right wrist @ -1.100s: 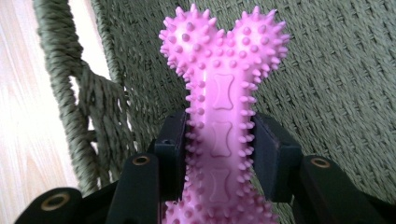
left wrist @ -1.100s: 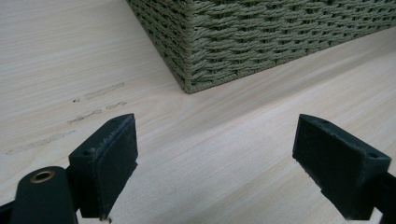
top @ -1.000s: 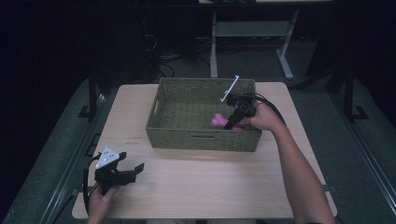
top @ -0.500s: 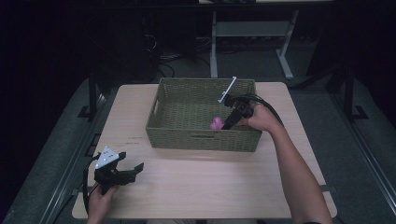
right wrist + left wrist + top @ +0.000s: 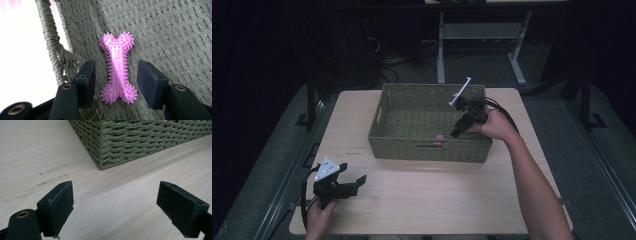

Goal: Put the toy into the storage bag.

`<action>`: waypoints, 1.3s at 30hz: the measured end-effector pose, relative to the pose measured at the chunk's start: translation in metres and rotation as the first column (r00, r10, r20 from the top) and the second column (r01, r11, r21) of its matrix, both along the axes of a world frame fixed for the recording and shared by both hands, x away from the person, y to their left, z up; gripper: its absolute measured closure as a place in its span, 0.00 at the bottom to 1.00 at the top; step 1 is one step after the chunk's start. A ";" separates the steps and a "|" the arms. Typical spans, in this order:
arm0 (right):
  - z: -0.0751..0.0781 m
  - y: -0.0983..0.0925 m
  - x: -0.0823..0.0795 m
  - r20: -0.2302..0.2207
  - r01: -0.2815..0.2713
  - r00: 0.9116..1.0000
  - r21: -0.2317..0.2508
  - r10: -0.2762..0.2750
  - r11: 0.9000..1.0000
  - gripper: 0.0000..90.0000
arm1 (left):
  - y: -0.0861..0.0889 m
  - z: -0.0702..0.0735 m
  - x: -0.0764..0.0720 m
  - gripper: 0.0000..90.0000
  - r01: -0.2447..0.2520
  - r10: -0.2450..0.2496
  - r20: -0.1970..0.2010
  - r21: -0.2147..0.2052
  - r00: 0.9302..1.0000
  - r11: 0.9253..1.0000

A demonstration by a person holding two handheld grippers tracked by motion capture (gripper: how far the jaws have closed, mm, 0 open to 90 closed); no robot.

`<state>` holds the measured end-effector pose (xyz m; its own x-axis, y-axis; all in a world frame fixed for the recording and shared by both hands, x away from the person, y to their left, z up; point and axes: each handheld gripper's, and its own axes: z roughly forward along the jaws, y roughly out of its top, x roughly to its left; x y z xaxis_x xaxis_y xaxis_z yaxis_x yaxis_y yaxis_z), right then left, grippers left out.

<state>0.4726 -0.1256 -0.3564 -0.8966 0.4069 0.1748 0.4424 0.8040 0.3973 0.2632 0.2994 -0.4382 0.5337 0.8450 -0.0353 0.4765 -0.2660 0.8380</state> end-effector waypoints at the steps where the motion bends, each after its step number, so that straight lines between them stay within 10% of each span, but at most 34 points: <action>1: 0.001 0.000 -0.001 0.000 0.004 1.000 0.002 -0.004 1.000 0.53 | 0.000 -0.001 0.000 0.15 0.002 -0.002 -0.001 -0.001 1.000 1.000; 39: 0.040 -0.020 -0.035 0.072 0.018 0.997 0.074 -0.023 0.997 0.44 | 0.001 -0.001 0.000 0.15 -0.007 0.007 -0.003 0.003 1.000 1.000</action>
